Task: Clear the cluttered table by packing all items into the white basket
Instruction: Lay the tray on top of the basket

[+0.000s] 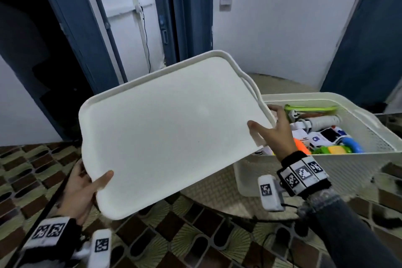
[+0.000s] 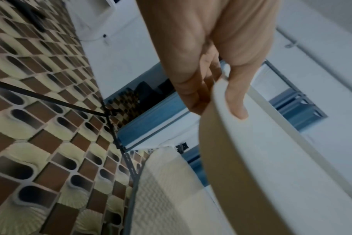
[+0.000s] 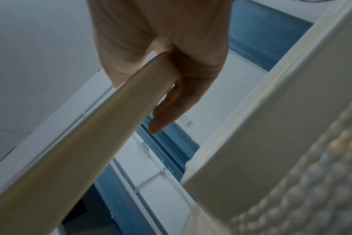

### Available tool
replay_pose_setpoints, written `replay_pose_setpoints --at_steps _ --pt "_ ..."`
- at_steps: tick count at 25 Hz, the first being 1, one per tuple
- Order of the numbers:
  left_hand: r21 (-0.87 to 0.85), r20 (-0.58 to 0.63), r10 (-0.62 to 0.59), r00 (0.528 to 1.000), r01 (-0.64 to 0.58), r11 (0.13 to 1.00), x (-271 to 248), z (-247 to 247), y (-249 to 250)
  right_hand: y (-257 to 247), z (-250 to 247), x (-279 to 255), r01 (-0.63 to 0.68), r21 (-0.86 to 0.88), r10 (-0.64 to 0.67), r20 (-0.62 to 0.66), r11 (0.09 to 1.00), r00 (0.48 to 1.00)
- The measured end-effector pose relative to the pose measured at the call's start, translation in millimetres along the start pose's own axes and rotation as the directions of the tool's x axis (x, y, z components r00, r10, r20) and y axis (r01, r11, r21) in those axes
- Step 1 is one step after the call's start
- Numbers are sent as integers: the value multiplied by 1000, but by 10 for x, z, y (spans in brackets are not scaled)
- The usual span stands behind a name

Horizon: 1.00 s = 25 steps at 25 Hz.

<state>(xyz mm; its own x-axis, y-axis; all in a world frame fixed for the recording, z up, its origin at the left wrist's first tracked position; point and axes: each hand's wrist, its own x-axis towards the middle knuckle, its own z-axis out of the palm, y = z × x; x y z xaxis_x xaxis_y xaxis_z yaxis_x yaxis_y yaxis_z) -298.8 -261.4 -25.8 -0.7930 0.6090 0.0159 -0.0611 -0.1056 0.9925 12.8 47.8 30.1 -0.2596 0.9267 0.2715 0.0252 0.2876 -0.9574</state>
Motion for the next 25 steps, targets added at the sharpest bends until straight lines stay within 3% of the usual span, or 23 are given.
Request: replay_pose_setpoints --at_steps 3,6,10,14,18,25 --pt "16 99 11 995 -13 1000 -73 516 120 -72 -458 24 55 14 -50 -231 998 972" --pt "73 272 7 962 -27 997 -53 1006 203 -66 -878 86 63 7 -53 -442 998 895" --pt "-76 310 -19 951 45 996 151 1580 233 20 -1364 115 53 -10 -48 -604 999 796" --pt "-131 387 -20 922 76 988 244 2221 107 176 -1780 128 -6 -23 -12 -696 1000 718" --pt "-144 383 24 923 34 989 289 2696 2 262 -2083 25 -106 -65 22 -746 992 666" --pt "-13 333 48 942 -46 999 290 3119 -208 438 -2446 12 -218 -118 47 -776 969 629"
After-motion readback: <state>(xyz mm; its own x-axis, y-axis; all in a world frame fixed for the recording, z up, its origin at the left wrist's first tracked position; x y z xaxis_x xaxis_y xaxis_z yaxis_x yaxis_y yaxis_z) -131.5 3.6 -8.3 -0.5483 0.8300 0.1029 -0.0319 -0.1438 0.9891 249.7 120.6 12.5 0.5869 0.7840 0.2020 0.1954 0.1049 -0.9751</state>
